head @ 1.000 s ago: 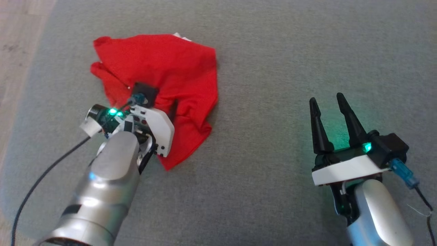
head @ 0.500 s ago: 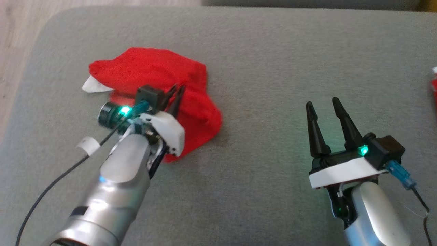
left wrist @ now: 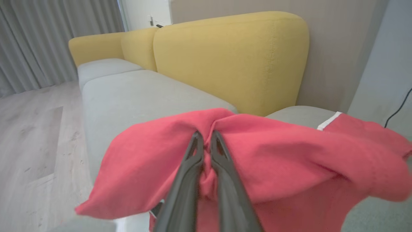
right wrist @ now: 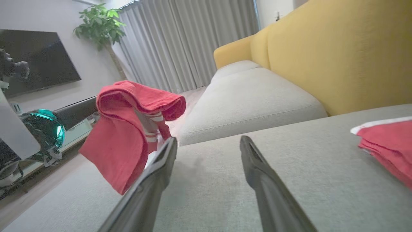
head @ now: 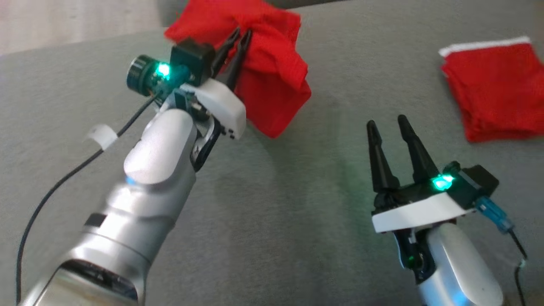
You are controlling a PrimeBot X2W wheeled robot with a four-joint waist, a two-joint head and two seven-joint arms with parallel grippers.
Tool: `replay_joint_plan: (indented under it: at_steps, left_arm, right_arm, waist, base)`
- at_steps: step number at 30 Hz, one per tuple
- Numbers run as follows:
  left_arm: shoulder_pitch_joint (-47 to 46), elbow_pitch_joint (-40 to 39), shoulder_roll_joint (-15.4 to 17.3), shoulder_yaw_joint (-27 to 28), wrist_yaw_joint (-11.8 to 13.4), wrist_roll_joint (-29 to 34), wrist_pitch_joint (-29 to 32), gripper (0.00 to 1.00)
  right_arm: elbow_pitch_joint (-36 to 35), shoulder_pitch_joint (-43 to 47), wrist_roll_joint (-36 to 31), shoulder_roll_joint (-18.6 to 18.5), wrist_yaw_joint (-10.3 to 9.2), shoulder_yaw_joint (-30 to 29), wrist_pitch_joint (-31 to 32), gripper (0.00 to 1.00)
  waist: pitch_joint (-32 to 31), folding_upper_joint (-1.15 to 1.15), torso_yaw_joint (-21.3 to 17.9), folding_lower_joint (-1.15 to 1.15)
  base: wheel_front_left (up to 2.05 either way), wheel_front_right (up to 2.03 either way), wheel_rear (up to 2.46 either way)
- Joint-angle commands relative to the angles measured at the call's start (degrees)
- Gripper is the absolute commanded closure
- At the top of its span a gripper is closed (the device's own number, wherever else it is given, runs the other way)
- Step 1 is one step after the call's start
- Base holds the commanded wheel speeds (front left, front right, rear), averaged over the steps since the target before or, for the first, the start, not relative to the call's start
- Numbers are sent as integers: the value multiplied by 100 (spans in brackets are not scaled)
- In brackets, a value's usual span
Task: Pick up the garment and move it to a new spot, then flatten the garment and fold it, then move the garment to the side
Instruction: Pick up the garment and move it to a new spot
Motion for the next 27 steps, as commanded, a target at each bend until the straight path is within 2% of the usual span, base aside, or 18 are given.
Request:
replay_joint_plan:
  at_steps: [1,4,5,6,10,16,22,27]
  left_arm:
    - [-392,-177,72,99,119,2,32,100]
    - [-543,-94,30,29,237,-64,59,100]
    - [-569,-46,20,-12,275,-103,65,79]
    - [-586,15,12,-73,306,-130,83,2]
    - [-531,85,4,-462,354,-419,82,0]
    - [-442,5,2,-959,496,-798,-96,0]
    - [-475,259,24,-988,796,-869,-661,0]
    - [-222,352,300,-812,920,-880,-988,0]
  right_arm:
    - [-248,-266,92,-9,-11,213,-60,0]
    - [-307,-346,192,-9,-11,373,-61,0]
    - [-322,-367,223,-9,-11,413,-61,0]
    - [-336,-387,253,-9,-11,455,-61,0]
    - [-378,-458,344,-9,-11,555,-61,0]
    - [-398,-438,334,-9,-11,455,-61,0]
    - [-355,-384,179,-9,-11,248,-61,0]
    - [-258,-259,-61,-9,-11,-21,-61,0]
  waist:
    - [196,0,-549,0]
    - [316,0,-890,0]
    - [348,0,-987,0]
    - [381,0,-1081,0]
    - [477,0,-1326,0]
    - [489,0,-1253,0]
    - [291,0,-756,0]
    - [15,0,-141,0]
  base:
    - [0,0,0]
    - [0,0,0]
    - [0,0,0]
    - [0,0,0]
    - [0,0,0]
    - [0,0,0]
    - [0,0,0]
    - [0,0,0]
